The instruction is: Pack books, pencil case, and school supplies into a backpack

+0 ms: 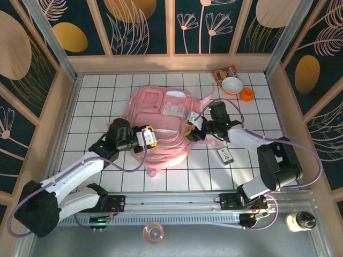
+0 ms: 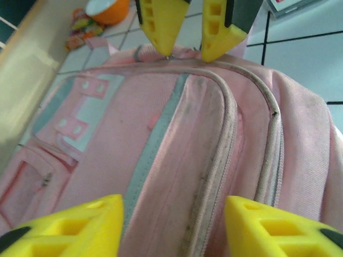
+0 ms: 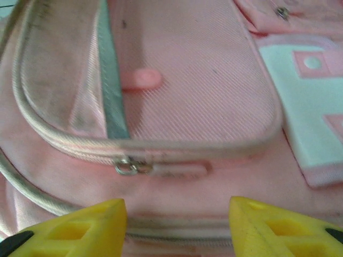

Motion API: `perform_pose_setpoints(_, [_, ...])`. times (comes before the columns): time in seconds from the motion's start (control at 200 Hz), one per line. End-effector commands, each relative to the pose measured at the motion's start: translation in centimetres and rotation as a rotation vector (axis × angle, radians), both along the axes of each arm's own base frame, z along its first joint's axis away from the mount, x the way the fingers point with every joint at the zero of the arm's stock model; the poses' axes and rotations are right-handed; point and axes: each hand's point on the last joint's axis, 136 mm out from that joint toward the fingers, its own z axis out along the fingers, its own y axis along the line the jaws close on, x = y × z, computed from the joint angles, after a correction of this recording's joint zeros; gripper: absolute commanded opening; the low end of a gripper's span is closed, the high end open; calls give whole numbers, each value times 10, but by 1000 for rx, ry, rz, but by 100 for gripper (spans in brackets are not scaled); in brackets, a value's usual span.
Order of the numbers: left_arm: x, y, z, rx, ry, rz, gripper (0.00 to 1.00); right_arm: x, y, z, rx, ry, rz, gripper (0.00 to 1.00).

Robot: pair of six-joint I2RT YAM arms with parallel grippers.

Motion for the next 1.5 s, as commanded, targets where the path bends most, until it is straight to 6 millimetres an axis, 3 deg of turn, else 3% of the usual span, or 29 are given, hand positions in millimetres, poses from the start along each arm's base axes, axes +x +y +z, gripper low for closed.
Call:
perform_pose_setpoints(0.0, [0,5,-11,112,-37,-59,64,2,10,2,-19,-85,54,52])
perform_pose_setpoints(0.08, [7,8,-15,151,-62,-39,71,1,12,-5,-42,-70,68,50])
perform_pose_setpoints(0.3, [25,9,-27,198,-95,4,70,3,17,-11,-40,-43,67,49])
perform_pose_setpoints(0.4, [34,8,-26,188,-116,34,60,2,18,-12,-40,-32,77,48])
perform_pose_setpoints(0.535, [45,9,-14,139,-154,101,38,-3,16,-19,-66,-7,83,47])
perform_pose_setpoints(0.826, [36,4,-15,59,-110,95,0,-13,23,-27,-60,83,107,43])
perform_pose_setpoints(1.031, [35,5,4,-30,-121,135,0,-26,22,-34,-62,238,108,43])
perform_pose_setpoints(1.136, [34,7,15,-92,-125,160,0,-34,22,-33,-47,298,114,37])
perform_pose_setpoints(1.361, [35,7,17,-114,-107,177,0,-47,29,-2,37,317,141,17])
perform_pose_setpoints(1.496, [37,3,20,-130,-96,175,0,-53,34,15,93,318,153,12])
